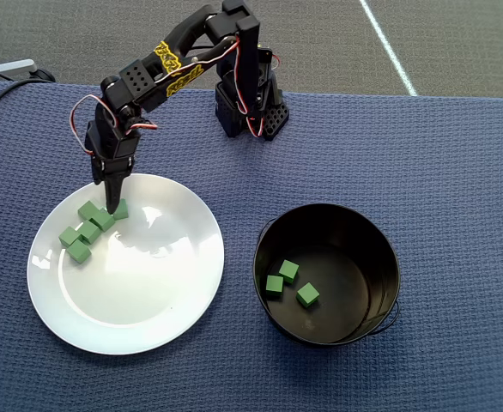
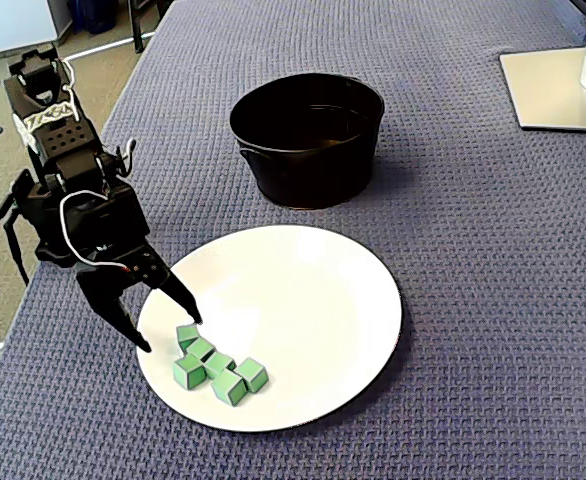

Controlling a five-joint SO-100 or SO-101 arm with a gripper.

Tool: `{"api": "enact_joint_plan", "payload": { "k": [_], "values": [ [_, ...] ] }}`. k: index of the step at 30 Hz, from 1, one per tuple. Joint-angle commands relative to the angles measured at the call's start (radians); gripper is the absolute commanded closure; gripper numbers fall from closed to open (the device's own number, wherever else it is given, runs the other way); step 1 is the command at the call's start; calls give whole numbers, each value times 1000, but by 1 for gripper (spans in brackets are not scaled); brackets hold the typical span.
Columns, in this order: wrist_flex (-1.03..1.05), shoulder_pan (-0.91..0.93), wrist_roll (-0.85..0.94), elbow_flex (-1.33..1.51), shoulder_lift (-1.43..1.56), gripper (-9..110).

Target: Pick up the items on the white plate and put them in the black container.

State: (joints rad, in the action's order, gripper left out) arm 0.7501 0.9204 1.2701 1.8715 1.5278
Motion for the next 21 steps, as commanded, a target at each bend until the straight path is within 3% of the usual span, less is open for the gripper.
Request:
{"api": "enact_joint_plan", "payload": {
  "k": [1,21],
  "values": [
    [-18,-8,-14,-64,-9,81],
    [-132,-97,-66,186,117,80]
  ]
}}
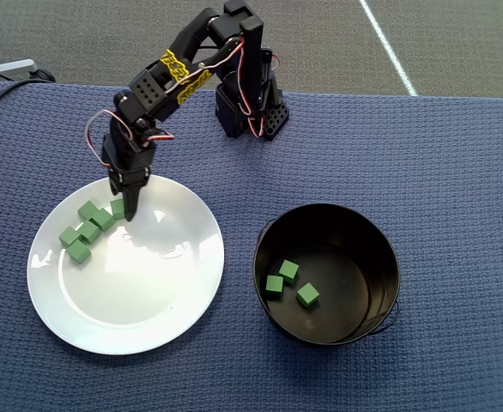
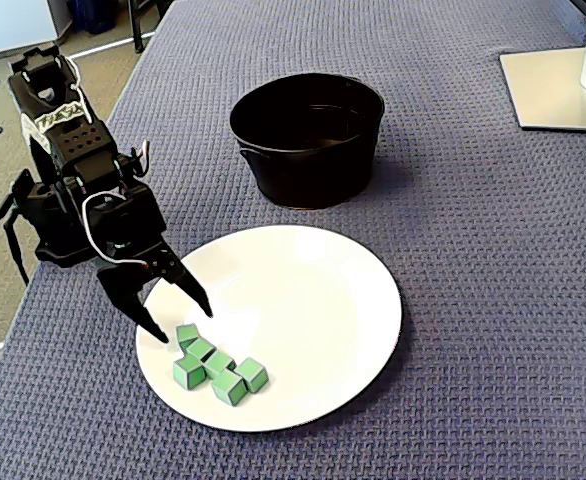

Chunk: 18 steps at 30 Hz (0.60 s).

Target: Pick up the items on the white plate and put them in the black container.

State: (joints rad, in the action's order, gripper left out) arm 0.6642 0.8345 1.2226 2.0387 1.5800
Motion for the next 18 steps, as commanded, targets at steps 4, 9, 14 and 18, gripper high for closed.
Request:
{"api": "enact_joint_plan", "payload": {
  "k": [4,9,14,18],
  "values": [
    [-86,-17,-23,44,60,81],
    [-143,-23,-18,81,48,90],
    [-173,-15,-12,95,41,102],
    [-130,-32,-38,107,101,102]
  ]
}}
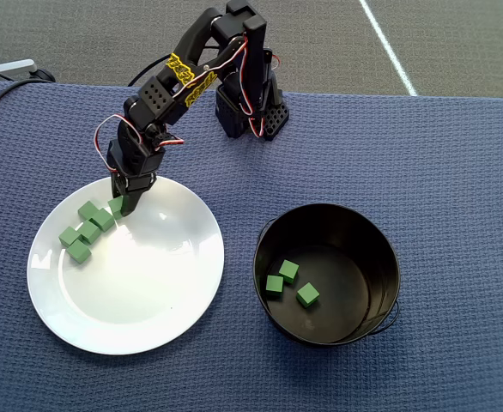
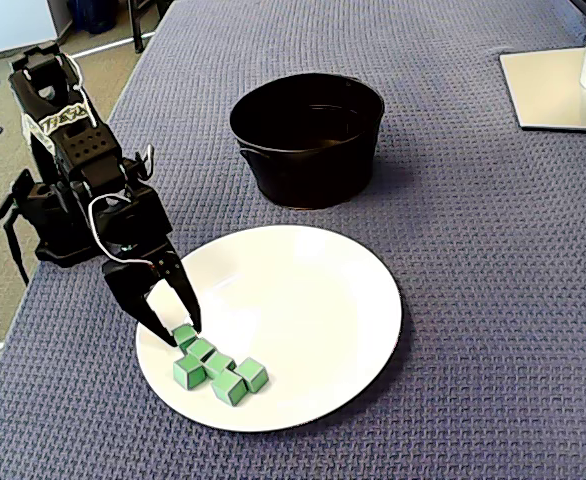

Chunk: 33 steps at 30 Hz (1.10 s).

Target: Pick up the items on the white plate and put them in the black container.

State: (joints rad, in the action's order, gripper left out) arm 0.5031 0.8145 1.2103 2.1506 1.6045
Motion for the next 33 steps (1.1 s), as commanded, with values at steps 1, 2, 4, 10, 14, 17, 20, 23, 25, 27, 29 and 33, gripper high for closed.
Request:
{"api": "enact_joint_plan", "payload": {
  "k": [1,2,4,10,14,17,20,23,25,27,29,33],
  "values": [
    [94,-34,-66,-26,117,102],
    [156,-63,-118,-51,166,102],
    [296,-144,-239,-117,296,102],
    [626,-607,-698,-453,586,102],
    [531,-873,-877,-439,581,102],
    [437,-942,-976,-387,535,102],
    [431,-997,-1005,-385,425,102],
    [465,-1045,-980,-411,301,102],
    [506,-1078,-1009,-428,239,102],
    [495,-1108,-1015,-403,210,102],
    [456,-1134,-1015,-359,215,102],
    [425,-1147,-999,-302,241,101]
  ]
}}
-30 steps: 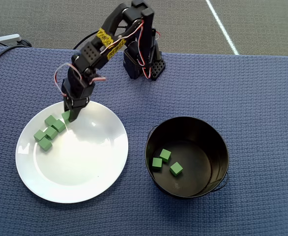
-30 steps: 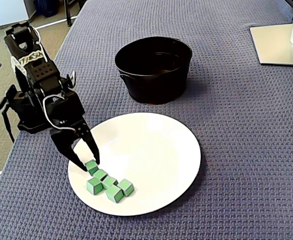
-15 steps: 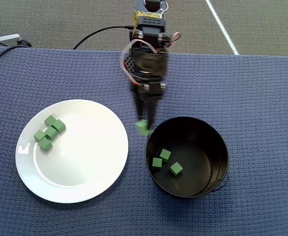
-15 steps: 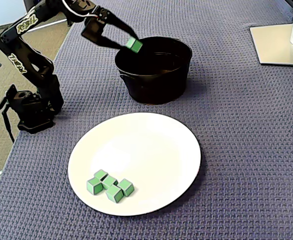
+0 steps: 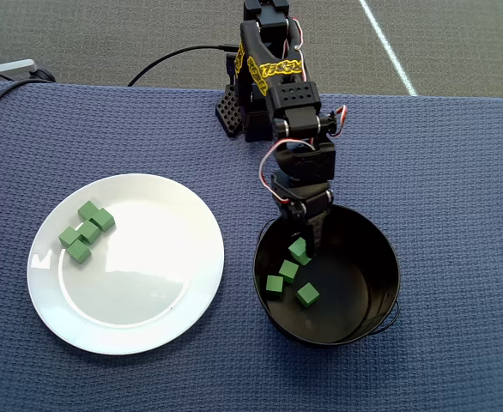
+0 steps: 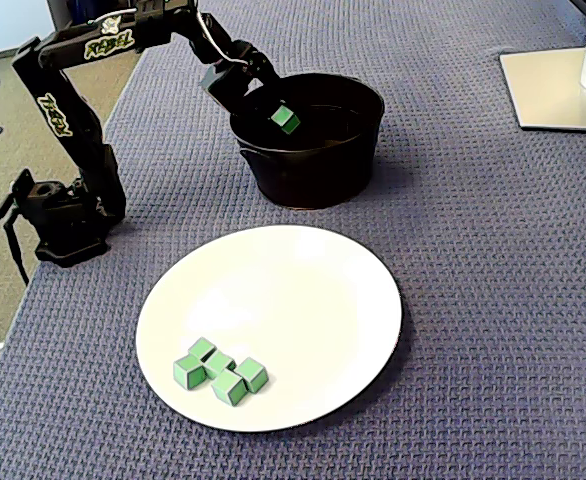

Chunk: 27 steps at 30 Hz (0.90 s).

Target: Pick up the items on the white plate and put them in the black container.

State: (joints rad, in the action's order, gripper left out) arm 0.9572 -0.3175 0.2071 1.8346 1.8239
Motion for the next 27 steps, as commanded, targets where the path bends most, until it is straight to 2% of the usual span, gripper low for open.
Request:
{"api": "enact_joint_plan", "payload": {
  "k": [1,4,6,10,12,14,17,23,27],
  "values": [
    [-20,-14,5,15,25,98],
    [18,-8,15,9,57,77],
    [61,2,41,-29,107,72],
    [219,140,26,-290,213,71],
    [302,336,51,-440,233,72],
    [318,617,66,-491,238,73],
    [245,954,183,-368,187,72],
    [109,1221,451,-92,-21,76],
    [9,1325,316,-55,-133,78]
  ]
}}
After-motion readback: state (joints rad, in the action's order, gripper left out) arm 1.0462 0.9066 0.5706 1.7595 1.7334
